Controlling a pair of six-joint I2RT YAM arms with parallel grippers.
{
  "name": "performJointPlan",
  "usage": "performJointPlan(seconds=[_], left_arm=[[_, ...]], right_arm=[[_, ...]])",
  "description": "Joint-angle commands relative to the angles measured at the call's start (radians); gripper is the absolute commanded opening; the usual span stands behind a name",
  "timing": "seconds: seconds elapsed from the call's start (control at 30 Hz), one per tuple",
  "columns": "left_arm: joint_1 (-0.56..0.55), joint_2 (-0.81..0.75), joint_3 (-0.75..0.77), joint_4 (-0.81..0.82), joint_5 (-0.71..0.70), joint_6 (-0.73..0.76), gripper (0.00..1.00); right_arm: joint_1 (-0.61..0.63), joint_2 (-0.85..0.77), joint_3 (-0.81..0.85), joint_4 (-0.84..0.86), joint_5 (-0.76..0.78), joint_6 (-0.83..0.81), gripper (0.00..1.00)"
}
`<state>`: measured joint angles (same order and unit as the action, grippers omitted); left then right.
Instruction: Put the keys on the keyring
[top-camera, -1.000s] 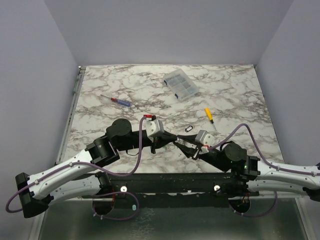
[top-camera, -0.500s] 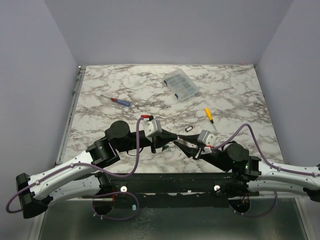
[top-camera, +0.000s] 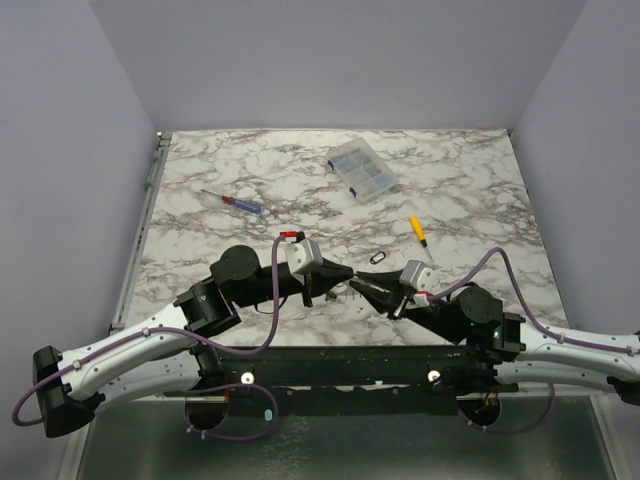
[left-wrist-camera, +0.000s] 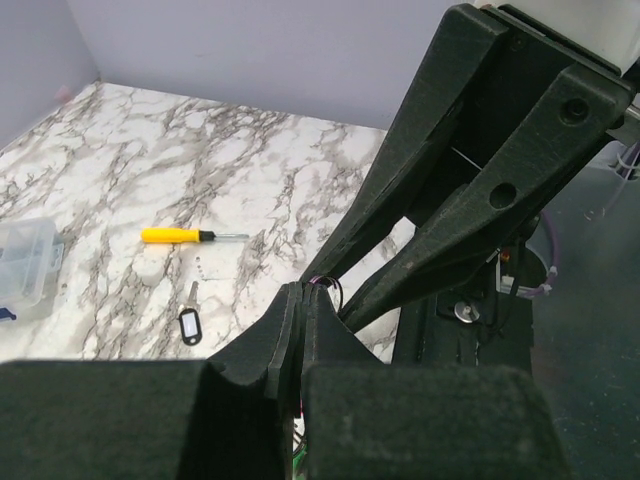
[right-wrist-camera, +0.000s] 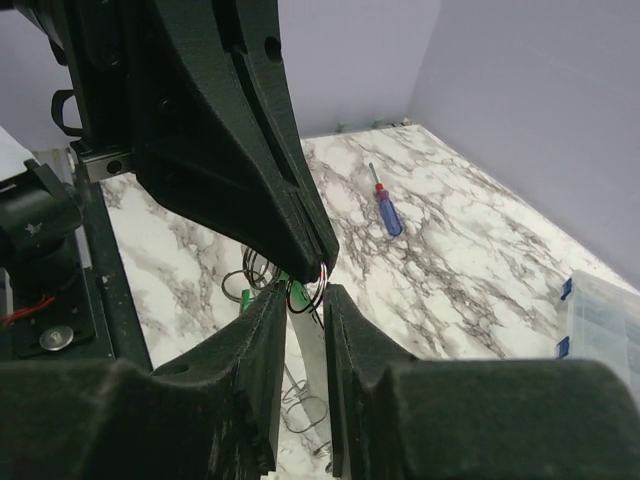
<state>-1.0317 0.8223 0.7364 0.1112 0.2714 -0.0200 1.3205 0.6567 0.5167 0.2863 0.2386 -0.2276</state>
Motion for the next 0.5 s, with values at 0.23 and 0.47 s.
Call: performJointPlan(seconds=[0.23,0.47], left_arm=[[-0.002,-0.027,-0.019,0.070,-0.025,-0.001,0.00],[-0.002,-0.037,0.026,-0.089,-0.006,0.084,0.11]], right_arm=[[0.000,0.014,0.027,-0.008,0.023,-0.008,0.01],[0.001,0.039,0.073,-0.081,0.033,-0.049,0.01]])
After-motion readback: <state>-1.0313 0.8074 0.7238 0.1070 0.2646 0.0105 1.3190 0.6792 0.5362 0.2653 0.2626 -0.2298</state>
